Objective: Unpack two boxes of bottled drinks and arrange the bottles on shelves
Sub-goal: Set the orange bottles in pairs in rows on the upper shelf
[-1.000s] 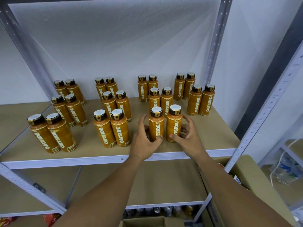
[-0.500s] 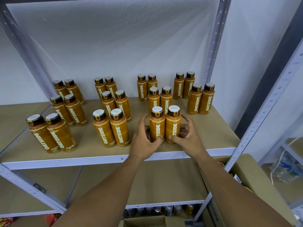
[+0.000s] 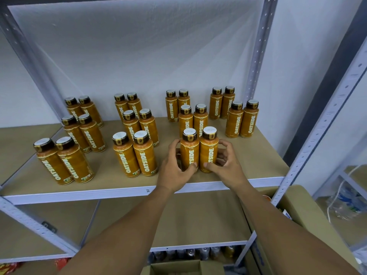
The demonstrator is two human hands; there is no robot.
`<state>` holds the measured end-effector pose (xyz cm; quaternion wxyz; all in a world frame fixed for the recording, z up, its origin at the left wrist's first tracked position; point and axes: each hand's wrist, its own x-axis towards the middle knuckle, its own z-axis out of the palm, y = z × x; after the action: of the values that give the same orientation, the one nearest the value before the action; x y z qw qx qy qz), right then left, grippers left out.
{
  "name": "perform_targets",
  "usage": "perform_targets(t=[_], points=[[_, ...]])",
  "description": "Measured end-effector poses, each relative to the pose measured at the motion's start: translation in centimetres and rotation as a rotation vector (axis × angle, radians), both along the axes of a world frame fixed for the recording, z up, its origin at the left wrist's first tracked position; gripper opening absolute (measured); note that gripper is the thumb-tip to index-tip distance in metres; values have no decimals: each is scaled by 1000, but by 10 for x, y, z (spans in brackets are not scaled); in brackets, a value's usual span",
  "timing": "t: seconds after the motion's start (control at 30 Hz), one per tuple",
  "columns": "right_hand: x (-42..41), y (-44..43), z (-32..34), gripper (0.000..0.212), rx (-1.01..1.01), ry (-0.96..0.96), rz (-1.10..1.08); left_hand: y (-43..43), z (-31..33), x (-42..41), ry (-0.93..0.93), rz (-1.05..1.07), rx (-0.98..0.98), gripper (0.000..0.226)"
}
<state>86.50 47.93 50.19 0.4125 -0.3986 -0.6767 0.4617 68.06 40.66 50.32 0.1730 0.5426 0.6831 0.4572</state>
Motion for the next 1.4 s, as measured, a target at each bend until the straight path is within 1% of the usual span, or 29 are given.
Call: perform_targets(t=[0.17, 0.3, 0.37, 0.4, 0.5, 0.57, 0.6, 0.67, 0.77, 0.93, 1.03, 1.2, 1.3, 1.4], points=[[-1, 0, 2, 80, -16, 5, 10, 0, 3, -1, -14, -22, -13, 92], [3, -3, 6, 89, -63, 12, 10, -4, 2, -3, -42, -57, -19, 96], [6, -13, 8, 92, -65, 13, -38, -12, 0, -3, -61, -42, -6, 101], [7, -20, 8, 91, -38, 9, -95, -17, -1, -4, -61, -21, 7, 102], [10, -46, 11, 75, 120, -12, -341, -37, -4, -5, -3, 33, 78, 95], [6, -65, 18, 58, 255, -42, -448, -54, 0, -8, 38, 23, 138, 80], [1, -74, 24, 50, 320, -61, -463, -62, 3, -11, 58, 10, 174, 70], [-14, -91, 37, 35, 426, -89, -427, -79, 14, -20, 94, -19, 252, 50], [-53, -116, 59, 25, 467, -126, -311, -105, 35, -49, 116, -38, 336, 33], [-137, -151, 89, 24, 455, -190, -133, -149, 71, -130, 204, 5, 370, 23], [-190, -164, 105, 25, 445, -240, -37, -170, 87, -185, 250, 72, 329, 23], [-265, -173, 121, 32, 575, -359, 41, -190, 107, -261, 351, 120, 217, 28], [-298, -168, 127, 39, 632, -486, 92, -188, 110, -298, 491, 98, 178, 34], [-322, -160, 128, 51, 634, -612, 139, -181, 109, -329, 596, 78, 129, 47]])
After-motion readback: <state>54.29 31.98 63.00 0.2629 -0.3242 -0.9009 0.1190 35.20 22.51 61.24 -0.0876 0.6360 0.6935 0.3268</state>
